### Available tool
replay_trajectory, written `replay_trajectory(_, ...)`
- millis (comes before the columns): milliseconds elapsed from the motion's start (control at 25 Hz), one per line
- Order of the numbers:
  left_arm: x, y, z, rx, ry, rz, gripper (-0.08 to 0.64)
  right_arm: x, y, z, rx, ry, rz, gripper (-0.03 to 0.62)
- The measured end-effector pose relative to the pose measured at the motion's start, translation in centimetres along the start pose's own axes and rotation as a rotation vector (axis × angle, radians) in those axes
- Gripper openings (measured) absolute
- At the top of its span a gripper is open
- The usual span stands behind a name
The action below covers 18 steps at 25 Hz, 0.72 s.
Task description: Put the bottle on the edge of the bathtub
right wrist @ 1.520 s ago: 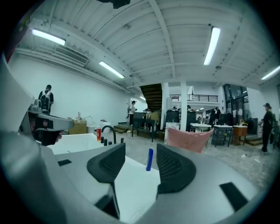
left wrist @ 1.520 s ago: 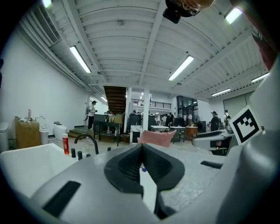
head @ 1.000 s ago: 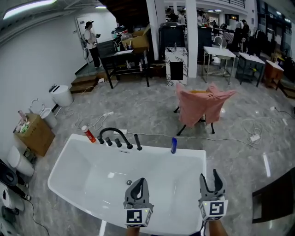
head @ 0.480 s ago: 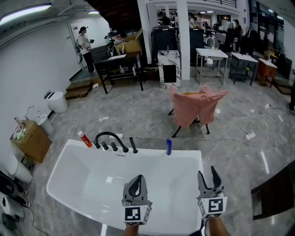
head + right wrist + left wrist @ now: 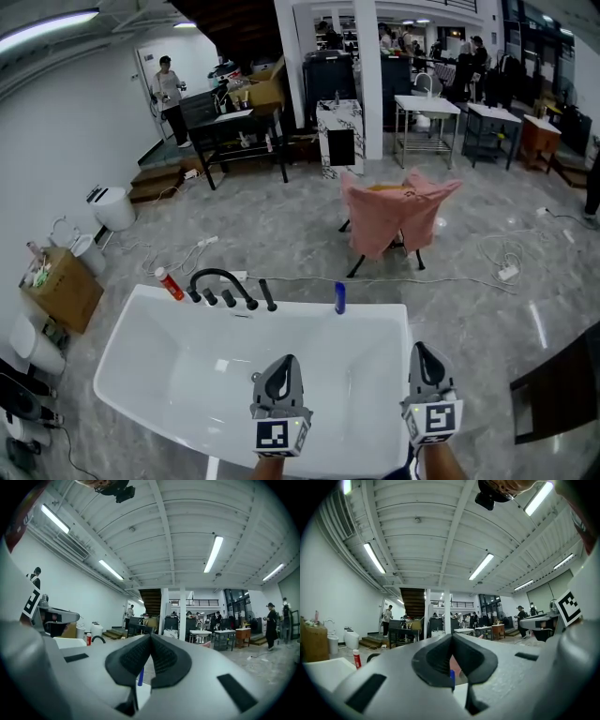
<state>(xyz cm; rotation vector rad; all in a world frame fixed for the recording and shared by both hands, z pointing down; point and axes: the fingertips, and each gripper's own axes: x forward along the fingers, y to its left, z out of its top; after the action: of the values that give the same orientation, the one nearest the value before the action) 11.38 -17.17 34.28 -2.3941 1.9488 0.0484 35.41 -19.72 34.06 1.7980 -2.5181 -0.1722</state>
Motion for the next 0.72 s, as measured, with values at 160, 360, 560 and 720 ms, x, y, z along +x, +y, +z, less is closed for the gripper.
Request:
replay_trajectory(160,0.0,-0.2,0.2,0.002,-0.002,-0.004,0.005,0.0,0.0,0.3,0.004,-0.004,0.006,-0.002)
replay_trajectory(360,-0.3,-0.4,-0.1,0.007,-0.002,-0.001,0.005,-0.2,-0.3,-0.3,0.001,0.006,0.002,-0.003)
replay_trajectory(560,-0.5,-0.4,-0.2,0.007,-0.001,-0.002,0.005,-0.2,-0.1,-0.6,0.011,0.015,0.004,-0.002)
replay_trajectory(720,-0.7,-0.5,-0.4,0.011,0.003,-0.001,0.005,-0.2,-0.2,-1.0,0.01,0.02,0.003,-0.003)
